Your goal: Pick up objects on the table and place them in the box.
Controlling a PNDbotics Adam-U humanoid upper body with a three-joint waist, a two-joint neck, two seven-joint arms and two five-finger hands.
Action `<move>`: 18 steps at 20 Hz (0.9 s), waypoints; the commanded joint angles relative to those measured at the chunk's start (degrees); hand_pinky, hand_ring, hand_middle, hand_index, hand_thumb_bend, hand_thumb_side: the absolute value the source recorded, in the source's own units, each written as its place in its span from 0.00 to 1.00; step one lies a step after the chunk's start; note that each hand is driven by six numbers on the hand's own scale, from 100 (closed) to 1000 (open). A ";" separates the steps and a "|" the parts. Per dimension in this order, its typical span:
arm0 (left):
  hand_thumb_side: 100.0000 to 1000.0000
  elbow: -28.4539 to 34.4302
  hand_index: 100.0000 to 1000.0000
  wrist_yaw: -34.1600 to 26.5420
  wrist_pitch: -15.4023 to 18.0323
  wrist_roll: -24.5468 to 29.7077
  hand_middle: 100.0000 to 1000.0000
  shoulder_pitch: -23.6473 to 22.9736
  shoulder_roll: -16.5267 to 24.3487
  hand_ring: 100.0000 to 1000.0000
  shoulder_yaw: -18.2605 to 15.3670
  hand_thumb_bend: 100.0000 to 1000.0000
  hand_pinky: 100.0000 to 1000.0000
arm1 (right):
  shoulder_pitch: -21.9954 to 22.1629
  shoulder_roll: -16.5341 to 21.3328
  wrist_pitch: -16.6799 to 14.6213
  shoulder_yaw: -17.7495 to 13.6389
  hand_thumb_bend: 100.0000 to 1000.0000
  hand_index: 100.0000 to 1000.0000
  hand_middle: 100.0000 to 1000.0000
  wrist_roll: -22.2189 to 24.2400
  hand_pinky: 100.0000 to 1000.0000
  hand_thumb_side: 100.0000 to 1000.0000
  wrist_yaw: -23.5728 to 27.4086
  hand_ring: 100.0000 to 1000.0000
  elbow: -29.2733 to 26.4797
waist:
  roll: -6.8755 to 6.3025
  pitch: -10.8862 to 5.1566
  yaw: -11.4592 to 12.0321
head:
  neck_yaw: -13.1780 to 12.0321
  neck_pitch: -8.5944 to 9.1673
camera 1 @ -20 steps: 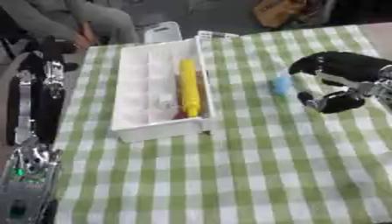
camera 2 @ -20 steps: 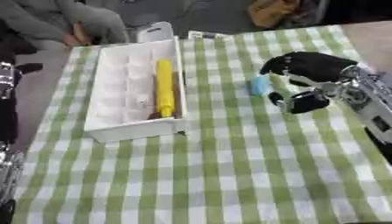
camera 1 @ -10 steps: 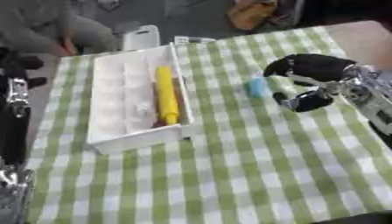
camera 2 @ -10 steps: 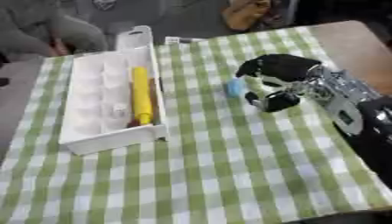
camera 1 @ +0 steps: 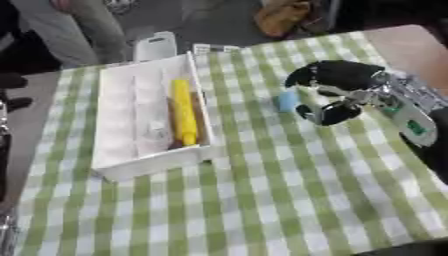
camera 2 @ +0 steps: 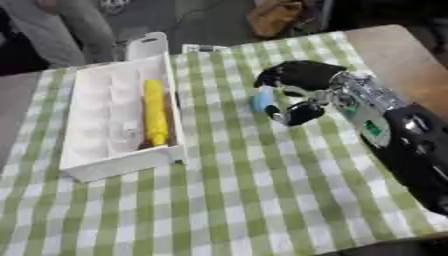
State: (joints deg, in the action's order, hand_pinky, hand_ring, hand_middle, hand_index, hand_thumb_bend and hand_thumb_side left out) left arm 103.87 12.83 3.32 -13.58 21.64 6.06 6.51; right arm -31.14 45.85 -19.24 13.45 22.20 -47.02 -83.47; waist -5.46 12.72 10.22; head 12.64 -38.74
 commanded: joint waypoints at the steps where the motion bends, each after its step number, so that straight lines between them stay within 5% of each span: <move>1: 0.78 1.11 0.73 -0.08 0.04 0.57 0.59 0.91 1.52 1.00 0.10 0.00 0.69 | -0.63 2.78 0.51 -1.73 0.09 0.94 0.84 -0.88 0.94 0.20 -0.20 0.87 0.01 | 0.88 0.44 0.76 | -2.52 -0.27; 18: 0.81 1.50 0.72 -0.55 0.03 0.77 0.58 1.16 1.82 1.00 -0.03 0.00 0.69 | 0.40 4.28 1.76 -3.47 0.07 0.93 0.84 -2.48 0.93 0.20 -1.14 0.87 0.01 | 0.59 4.23 2.44 | -0.72 -0.42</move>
State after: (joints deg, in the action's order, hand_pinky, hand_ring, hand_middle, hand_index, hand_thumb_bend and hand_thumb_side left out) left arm 104.09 12.55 3.29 -12.84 22.09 6.53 6.67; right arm -30.18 47.76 -17.55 10.93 20.06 -47.81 -82.93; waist -5.46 17.02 12.59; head 11.61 -39.70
